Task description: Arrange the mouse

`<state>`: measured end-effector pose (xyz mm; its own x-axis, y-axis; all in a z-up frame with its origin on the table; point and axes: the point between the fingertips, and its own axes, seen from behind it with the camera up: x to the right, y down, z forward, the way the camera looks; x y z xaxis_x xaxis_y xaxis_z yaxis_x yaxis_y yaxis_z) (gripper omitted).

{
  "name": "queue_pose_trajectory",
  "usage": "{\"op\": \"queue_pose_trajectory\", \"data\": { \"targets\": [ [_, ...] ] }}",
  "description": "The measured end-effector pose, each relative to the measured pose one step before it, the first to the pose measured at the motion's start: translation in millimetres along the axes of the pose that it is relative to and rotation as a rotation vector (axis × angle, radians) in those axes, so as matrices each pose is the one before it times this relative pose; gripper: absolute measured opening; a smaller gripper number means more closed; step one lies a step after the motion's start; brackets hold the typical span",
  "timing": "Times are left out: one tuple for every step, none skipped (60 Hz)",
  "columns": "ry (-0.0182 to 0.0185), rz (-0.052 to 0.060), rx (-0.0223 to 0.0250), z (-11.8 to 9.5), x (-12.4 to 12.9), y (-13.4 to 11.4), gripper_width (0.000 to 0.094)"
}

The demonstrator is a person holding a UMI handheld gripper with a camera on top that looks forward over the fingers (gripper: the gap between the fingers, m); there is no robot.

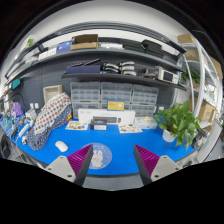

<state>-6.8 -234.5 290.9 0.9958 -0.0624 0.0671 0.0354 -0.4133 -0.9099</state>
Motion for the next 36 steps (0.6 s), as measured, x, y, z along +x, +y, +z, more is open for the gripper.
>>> {"op": "queue_pose_trajectory", "data": {
  "targets": [
    [-0.00243,-0.0021,-0.00805,0.20,-2.00,4.57,0.0830],
    [-0.00138,-0.0028,-0.00612,1.01,-3.01,5.57,0.0830],
    [-0.00209,-0.0035,-0.00471,1.99,-4.70,6.66,0.0830],
    [-0.00328,-0.0068,-0.00840,-5.75,0.68,-3.74,0.0826],
    [-0.00258,-0.0018,-0.00082,9.25,-11.12,16.56,0.0824],
    [-0.00498,-0.0024,-0.00276,3.11,-5.31,7.78,0.0823],
    [-0.00511,-0.0004,-0.00569,3.03,-5.50,8.41,0.0820],
    [-0.00631,0.0007,-0.00805,2.98,-5.51,8.74,0.0821],
    [-0.00781,0.0011,-0.00875,3.05,-6.11,8.42,0.0821],
    [-0.00815,0.0010,-0.00574,2.88,-6.06,7.72,0.0823],
    [-0.00809,0.0001,-0.00320,2.96,-6.13,7.57,0.0822],
    [-0.00841,0.0001,-0.00305,3.34,-6.48,7.24,0.0821],
    [-0.00863,0.0011,-0.00471,3.55,-6.81,7.53,0.0821],
    [-0.00853,0.0028,-0.00644,3.56,-6.83,7.68,0.0821],
    [-0.00927,0.0042,-0.00723,3.83,-6.98,7.59,0.0819],
    [-0.01043,0.0036,-0.00773,4.00,-7.48,7.29,0.0821],
    [-0.01181,0.0033,-0.00869,3.94,-7.86,7.55,0.0820],
    [-0.01163,0.0035,-0.00926,4.45,-7.25,7.12,0.0818],
    [-0.00966,0.0049,-0.01023,4.61,-6.75,6.62,0.0817],
    [-0.00780,0.0060,-0.01042,4.52,-6.57,6.12,0.0818],
    [-0.00682,0.0058,-0.01036,4.53,-6.49,6.32,0.0817],
    [-0.00719,0.0052,-0.01092,5.01,-6.67,5.76,0.0818],
    [-0.00775,0.0041,-0.01112,5.26,-6.88,5.56,0.0817],
    [-0.00737,0.0033,-0.01067,5.25,-6.66,4.87,0.0818],
    [-0.00669,0.0035,-0.01019,5.35,-6.74,4.60,0.0820],
    [-0.00677,0.0022,-0.00981,5.81,-6.59,4.08,0.0818],
    [-0.00623,0.0018,-0.01052,6.12,-6.85,3.74,0.0818],
    [-0.00631,0.0019,-0.01184,6.39,-6.60,3.66,0.0818],
    [-0.00515,0.0026,-0.01233,6.05,-6.82,3.32,0.0820],
    [-0.00548,0.0017,-0.01054,6.41,-6.53,2.55,0.0820],
    [-0.00488,-0.0001,-0.00833,6.20,-6.42,2.05,0.0820],
    [-0.00423,-0.0009,-0.00720,6.09,-6.27,1.18,0.0820],
    [-0.00372,-0.0009,-0.00631,6.30,-6.13,0.85,0.0821],
    [-0.00267,-0.0005,-0.00601,6.36,-5.69,0.60,0.0818],
    [-0.00163,0.0000,-0.00631,6.50,-5.18,0.55,0.0817],
    [-0.00135,-0.0007,-0.00719,6.45,-5.41,0.45,0.0816]
  ]
}}
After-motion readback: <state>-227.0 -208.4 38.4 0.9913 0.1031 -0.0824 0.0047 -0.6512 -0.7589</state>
